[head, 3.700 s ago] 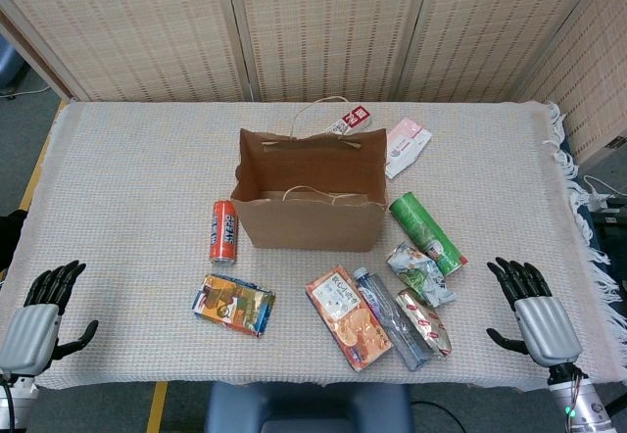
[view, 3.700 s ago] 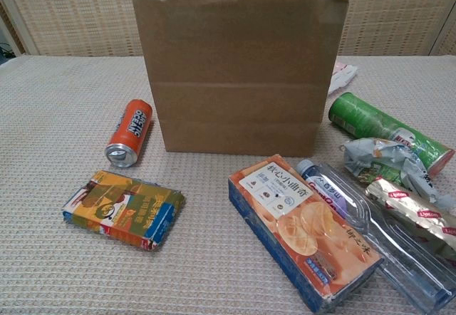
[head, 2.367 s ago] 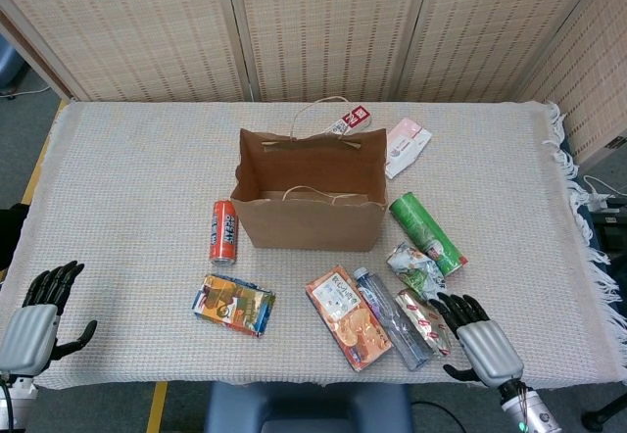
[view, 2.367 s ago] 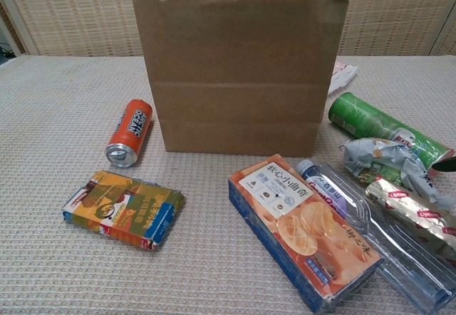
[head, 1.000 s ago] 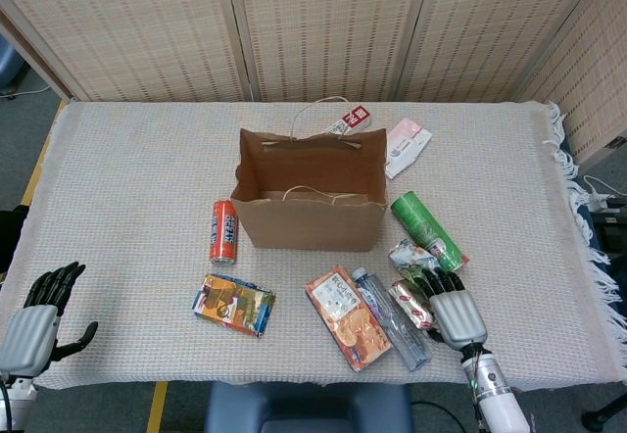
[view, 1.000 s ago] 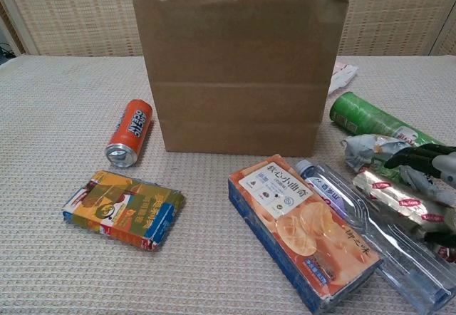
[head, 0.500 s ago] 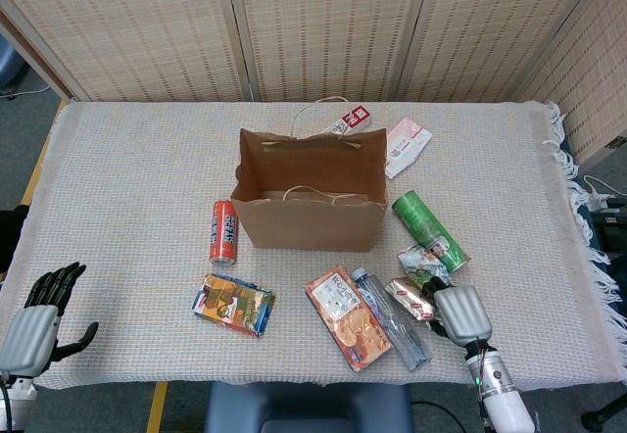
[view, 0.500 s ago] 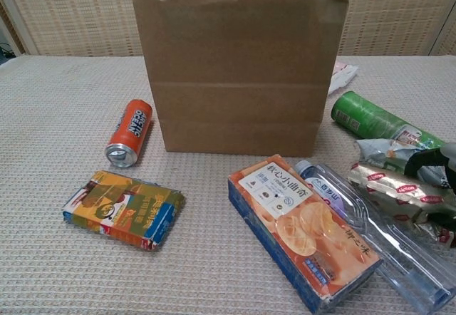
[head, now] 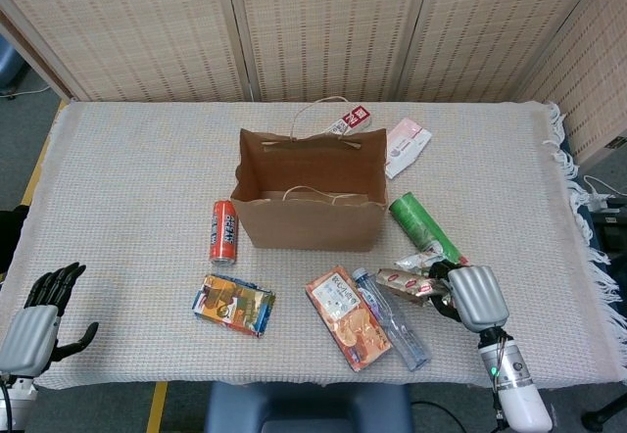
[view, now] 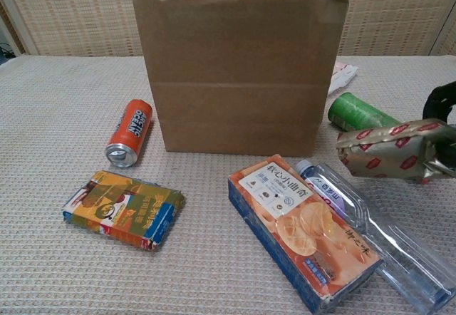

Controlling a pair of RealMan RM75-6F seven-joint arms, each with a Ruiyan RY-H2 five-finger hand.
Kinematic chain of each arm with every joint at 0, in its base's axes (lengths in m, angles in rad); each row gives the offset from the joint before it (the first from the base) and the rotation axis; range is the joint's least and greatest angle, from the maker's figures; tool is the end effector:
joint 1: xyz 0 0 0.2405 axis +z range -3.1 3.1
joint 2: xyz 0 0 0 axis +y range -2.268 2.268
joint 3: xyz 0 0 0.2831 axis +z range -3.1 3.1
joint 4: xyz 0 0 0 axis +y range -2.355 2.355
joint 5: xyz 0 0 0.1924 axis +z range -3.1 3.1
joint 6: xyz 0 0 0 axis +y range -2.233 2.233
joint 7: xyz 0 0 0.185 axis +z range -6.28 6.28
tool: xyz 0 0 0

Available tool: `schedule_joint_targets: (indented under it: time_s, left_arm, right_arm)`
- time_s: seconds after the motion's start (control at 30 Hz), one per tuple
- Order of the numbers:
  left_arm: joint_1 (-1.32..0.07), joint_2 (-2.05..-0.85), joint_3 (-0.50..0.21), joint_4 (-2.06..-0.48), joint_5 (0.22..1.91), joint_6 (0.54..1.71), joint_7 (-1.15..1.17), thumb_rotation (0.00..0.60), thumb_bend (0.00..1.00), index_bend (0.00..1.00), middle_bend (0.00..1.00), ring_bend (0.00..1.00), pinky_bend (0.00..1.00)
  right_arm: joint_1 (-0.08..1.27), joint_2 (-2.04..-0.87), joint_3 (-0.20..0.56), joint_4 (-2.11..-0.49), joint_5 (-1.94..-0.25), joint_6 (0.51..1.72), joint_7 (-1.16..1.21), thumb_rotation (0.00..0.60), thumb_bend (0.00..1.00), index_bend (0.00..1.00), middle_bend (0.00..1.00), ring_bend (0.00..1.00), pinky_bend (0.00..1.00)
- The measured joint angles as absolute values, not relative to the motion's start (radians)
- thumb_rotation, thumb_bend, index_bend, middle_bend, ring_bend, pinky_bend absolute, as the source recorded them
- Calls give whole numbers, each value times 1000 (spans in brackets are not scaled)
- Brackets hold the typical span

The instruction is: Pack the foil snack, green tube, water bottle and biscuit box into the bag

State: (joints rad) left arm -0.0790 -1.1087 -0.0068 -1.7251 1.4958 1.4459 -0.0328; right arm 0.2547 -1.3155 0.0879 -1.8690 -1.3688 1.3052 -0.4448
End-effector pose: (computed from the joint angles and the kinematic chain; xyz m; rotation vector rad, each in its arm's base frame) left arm -0.3156 0.2101 0.1667 -1.3829 -1.0767 -0.9489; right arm -0.2365 -0.2634 0.0855 1.5842 -0.9658 0.9120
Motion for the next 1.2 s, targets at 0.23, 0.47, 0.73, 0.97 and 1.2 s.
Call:
schedule_joint_targets:
  time_s: [0.23, 0.47, 0.73, 0.97, 1.2]
  left_arm:
    - [-79, -1108, -7, -1726, 1494, 1446, -33, 600, 330, 0, 0, 0, 8]
    - [-80, -1109, -8, -1725, 1493, 1444, -30, 600, 331, 0, 0, 0, 9]
    - [-81, -1109, -10, -1724, 1490, 1443, -28, 600, 330, 0, 0, 0, 9]
    - [-82, -1107, -7, -1721, 1491, 1438, -27, 600, 330, 0, 0, 0, 8]
    - [-81, -1106, -7, -1722, 1492, 1439, -27, 600, 331, 0, 0, 0, 9]
  right_arm:
    - [262, -1272, 117, -1938, -1369, 1324, -429, 600, 683, 810, 620, 637, 795]
    - [280, -1229, 162, -2054, -1364, 1338, -429, 600, 683, 812, 621, 637, 797]
    - [336, -1185, 260, -2276, -1338, 1357, -507, 600, 683, 813, 621, 637, 798]
    - [457, -1213, 391, -2356, -1311, 1361, -546, 600, 683, 813, 621, 637, 816]
    - [556, -1265, 479, -2356, -1264, 1373, -644, 600, 683, 817, 623, 641, 816]
